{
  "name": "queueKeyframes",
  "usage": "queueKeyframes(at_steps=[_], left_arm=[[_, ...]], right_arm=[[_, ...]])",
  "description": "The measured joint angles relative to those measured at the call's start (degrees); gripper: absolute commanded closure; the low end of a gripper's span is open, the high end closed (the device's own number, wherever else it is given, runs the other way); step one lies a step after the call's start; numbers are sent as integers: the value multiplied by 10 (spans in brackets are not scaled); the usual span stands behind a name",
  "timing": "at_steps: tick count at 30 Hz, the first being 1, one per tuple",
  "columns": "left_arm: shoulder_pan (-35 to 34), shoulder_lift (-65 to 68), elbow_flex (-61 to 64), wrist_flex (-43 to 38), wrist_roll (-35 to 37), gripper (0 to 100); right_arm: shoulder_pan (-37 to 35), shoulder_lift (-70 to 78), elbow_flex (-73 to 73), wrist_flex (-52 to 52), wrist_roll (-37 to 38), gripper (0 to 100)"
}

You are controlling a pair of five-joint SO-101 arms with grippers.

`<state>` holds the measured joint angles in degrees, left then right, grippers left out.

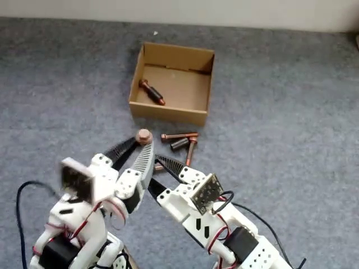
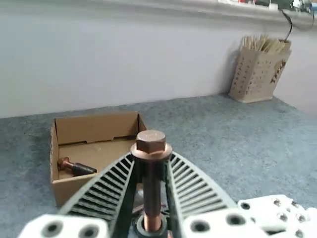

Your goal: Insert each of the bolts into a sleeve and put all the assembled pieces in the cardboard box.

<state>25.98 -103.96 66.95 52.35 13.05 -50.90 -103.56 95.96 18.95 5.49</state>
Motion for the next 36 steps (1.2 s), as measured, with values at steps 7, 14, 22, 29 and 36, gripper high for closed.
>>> queueKeyframes(at_steps=[7, 14, 22, 29, 36], left_arm=[[11, -1, 4, 4, 0, 995], [15, -3, 17, 18, -56, 817], [-28, 0, 19, 72, -71, 766], [-78, 0, 19, 85, -72, 719], [-144, -1, 10, 113, -51, 720]], right_arm=[[-1, -1, 0, -1, 0, 994], [-1, 0, 0, 0, 0, 994], [20, -1, 0, -1, 0, 994], [25, -1, 0, -1, 0, 994], [63, -1, 0, 0, 0, 994]])
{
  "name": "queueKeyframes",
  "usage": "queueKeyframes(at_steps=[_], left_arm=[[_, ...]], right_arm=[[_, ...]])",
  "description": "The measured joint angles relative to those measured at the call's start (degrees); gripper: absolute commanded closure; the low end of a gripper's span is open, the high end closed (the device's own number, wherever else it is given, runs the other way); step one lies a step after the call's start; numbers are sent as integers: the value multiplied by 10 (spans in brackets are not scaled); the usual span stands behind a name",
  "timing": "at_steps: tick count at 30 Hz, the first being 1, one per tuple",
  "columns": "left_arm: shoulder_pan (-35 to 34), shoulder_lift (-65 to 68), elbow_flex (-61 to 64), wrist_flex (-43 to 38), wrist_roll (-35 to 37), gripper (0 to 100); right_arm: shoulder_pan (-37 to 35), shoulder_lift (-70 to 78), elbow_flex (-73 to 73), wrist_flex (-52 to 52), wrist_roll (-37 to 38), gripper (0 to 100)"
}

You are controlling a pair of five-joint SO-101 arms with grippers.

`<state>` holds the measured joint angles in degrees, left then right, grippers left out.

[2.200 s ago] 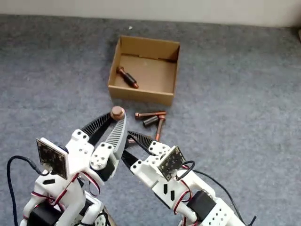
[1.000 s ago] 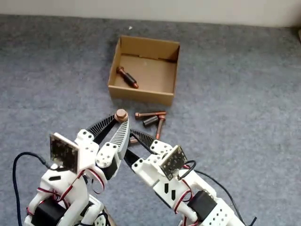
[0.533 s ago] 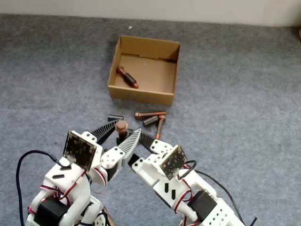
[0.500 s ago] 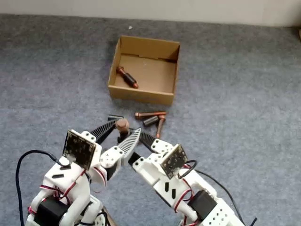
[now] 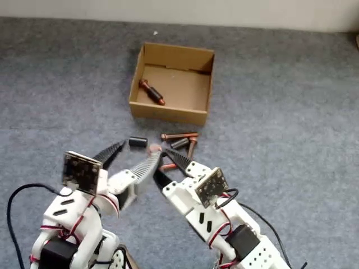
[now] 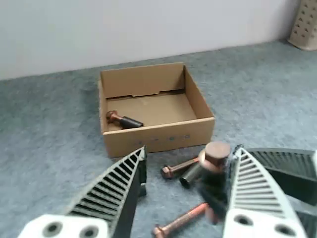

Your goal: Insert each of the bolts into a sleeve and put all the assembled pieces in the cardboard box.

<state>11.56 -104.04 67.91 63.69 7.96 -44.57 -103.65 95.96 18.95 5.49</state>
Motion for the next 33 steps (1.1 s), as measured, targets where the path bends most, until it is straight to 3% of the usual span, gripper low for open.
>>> queueKeyframes(at_steps=[4, 8, 13, 19, 28, 33], left_arm=[[-93, 1, -1, 0, 34, 728], [-156, 0, 26, -23, 64, 801], [-179, 2, 81, -86, 66, 862], [-182, 2, 118, -131, 31, 946], [-199, 2, 162, -134, -45, 982], [-231, 2, 193, -142, -52, 982]], right_arm=[[60, 1, 0, -28, 0, 994], [86, 3, 0, -47, 0, 994], [91, 93, -39, -50, 0, 994], [94, 338, -211, -76, 0, 994], [127, 745, -424, -256, 0, 993], [148, 923, -527, -358, 0, 992]])
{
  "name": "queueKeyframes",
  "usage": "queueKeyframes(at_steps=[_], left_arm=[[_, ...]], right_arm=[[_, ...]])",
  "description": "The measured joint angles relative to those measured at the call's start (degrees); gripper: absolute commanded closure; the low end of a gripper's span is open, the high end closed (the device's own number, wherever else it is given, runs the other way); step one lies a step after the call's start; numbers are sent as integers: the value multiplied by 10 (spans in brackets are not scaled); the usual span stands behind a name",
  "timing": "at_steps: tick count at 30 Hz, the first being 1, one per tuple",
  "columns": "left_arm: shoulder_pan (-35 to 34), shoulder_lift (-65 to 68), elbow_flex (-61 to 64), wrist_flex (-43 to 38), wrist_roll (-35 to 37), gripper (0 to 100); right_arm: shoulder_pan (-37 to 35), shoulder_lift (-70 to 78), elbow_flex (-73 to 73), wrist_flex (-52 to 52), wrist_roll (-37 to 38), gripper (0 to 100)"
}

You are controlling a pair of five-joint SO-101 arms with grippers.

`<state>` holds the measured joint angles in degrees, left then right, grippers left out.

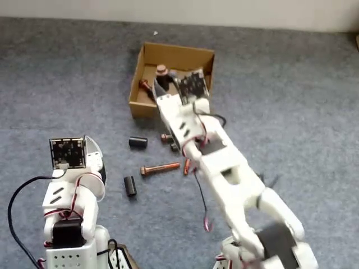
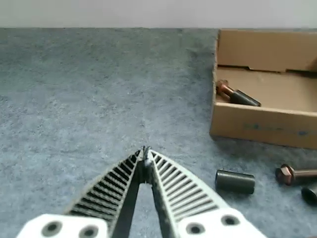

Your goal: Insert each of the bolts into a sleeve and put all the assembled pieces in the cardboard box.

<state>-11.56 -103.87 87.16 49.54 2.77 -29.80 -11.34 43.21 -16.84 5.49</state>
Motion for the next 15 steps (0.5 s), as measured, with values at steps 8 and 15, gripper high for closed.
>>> queueKeyframes(at_steps=[8, 15], left_arm=[[1, 0, 9, -2, 0, 982], [1, 0, 12, -4, 0, 982]], right_arm=[[10, 239, -130, -40, 0, 988], [22, 314, -154, -37, 0, 871]])
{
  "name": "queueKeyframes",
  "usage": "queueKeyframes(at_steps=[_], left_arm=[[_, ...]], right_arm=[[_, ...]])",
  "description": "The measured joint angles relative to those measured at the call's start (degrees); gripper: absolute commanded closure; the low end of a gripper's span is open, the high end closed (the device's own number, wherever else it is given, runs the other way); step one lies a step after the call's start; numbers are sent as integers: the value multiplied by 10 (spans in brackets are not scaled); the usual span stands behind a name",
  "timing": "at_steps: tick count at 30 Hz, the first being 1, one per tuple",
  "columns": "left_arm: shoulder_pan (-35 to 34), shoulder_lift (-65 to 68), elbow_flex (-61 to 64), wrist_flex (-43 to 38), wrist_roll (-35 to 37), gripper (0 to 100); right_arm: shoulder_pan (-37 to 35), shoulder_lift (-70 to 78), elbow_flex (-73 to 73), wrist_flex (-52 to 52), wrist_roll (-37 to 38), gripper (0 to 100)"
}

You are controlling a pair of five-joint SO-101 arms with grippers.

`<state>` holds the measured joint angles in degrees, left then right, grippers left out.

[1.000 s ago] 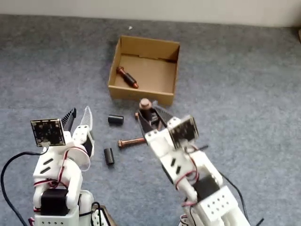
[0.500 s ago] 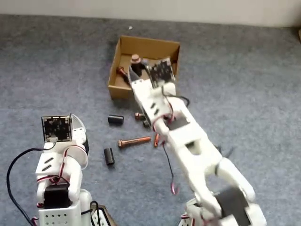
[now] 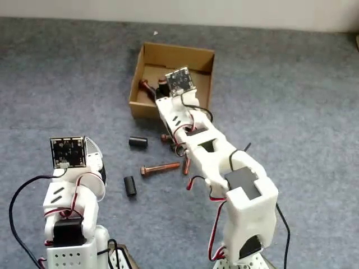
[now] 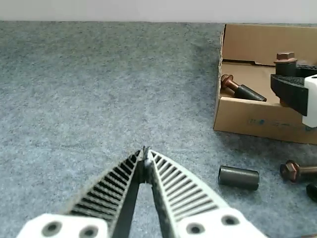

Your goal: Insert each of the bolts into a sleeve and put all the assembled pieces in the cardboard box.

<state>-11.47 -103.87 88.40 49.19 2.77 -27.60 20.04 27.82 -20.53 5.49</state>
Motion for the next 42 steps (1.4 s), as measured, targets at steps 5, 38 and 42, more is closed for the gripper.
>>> queueKeyframes(at_steps=[5, 38, 42], left_arm=[[-5, 0, 0, -1, 0, 982], [-153, 0, 7, -25, 69, 884], [-153, 0, 7, -25, 69, 884]], right_arm=[[2, -16, -11, 82, 0, 863], [-179, -94, -93, 643, 98, 736], [-179, -19, -209, 717, 127, 728]])
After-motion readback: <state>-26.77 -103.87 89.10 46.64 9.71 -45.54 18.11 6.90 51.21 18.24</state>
